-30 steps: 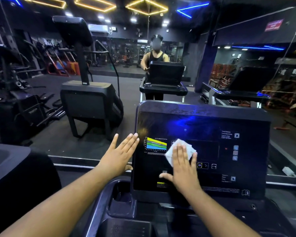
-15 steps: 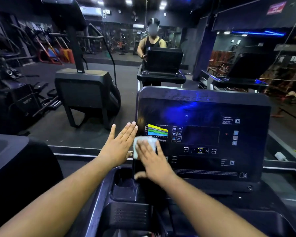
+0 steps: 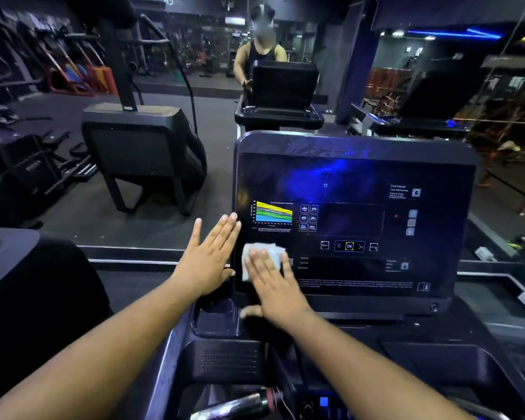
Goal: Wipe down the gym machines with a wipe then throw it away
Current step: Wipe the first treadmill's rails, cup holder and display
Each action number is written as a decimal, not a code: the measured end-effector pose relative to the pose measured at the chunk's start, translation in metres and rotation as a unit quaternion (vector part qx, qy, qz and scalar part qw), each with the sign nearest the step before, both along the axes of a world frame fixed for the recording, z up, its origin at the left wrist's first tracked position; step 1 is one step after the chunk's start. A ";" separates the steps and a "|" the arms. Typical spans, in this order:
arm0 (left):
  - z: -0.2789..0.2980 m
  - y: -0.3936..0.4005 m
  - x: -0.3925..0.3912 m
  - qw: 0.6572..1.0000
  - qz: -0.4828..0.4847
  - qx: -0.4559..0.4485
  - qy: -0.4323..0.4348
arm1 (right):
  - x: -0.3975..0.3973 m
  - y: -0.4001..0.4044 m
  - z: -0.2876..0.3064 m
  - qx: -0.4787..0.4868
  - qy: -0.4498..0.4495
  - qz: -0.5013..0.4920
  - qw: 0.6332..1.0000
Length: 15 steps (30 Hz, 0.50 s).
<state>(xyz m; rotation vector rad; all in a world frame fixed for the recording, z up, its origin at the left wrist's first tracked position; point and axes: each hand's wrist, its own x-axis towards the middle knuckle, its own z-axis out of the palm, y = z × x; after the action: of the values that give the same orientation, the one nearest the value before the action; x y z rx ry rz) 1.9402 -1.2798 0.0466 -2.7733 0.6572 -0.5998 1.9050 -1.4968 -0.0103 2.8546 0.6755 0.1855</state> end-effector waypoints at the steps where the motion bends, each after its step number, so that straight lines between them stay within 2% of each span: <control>1: -0.001 0.001 0.000 1.000 0.000 -0.002 -0.001 | -0.007 0.000 -0.014 -0.024 0.009 0.025 0.999; 3: -0.004 0.000 0.000 1.000 -0.002 -0.004 -0.005 | -0.020 -0.014 -0.035 -0.054 0.009 0.053 0.997; 5: -0.006 -0.001 -0.002 1.000 -0.002 -0.004 -0.008 | -0.031 -0.037 -0.042 -0.051 0.008 0.037 0.998; 9: -0.010 -0.003 -0.005 1.000 -0.010 0.005 -0.008 | -0.030 -0.085 -0.026 0.030 0.004 -0.077 0.997; 12: -0.009 -0.007 -0.003 1.000 -0.022 0.012 -0.004 | -0.026 -0.083 -0.014 0.091 0.018 -0.152 0.984; 13: -0.008 -0.009 -0.002 1.000 -0.024 0.012 -0.002 | -0.026 -0.075 -0.014 0.091 0.026 -0.142 0.985; 15: -0.005 -0.013 0.001 1.000 -0.024 0.014 0.000 | -0.026 -0.054 -0.018 0.035 0.016 -0.054 0.998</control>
<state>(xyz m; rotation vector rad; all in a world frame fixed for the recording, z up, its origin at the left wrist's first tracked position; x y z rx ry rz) 1.9409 -1.2930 0.0418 -2.7387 0.7291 -0.5944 1.8795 -1.5512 -0.0283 2.9582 0.5284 0.1511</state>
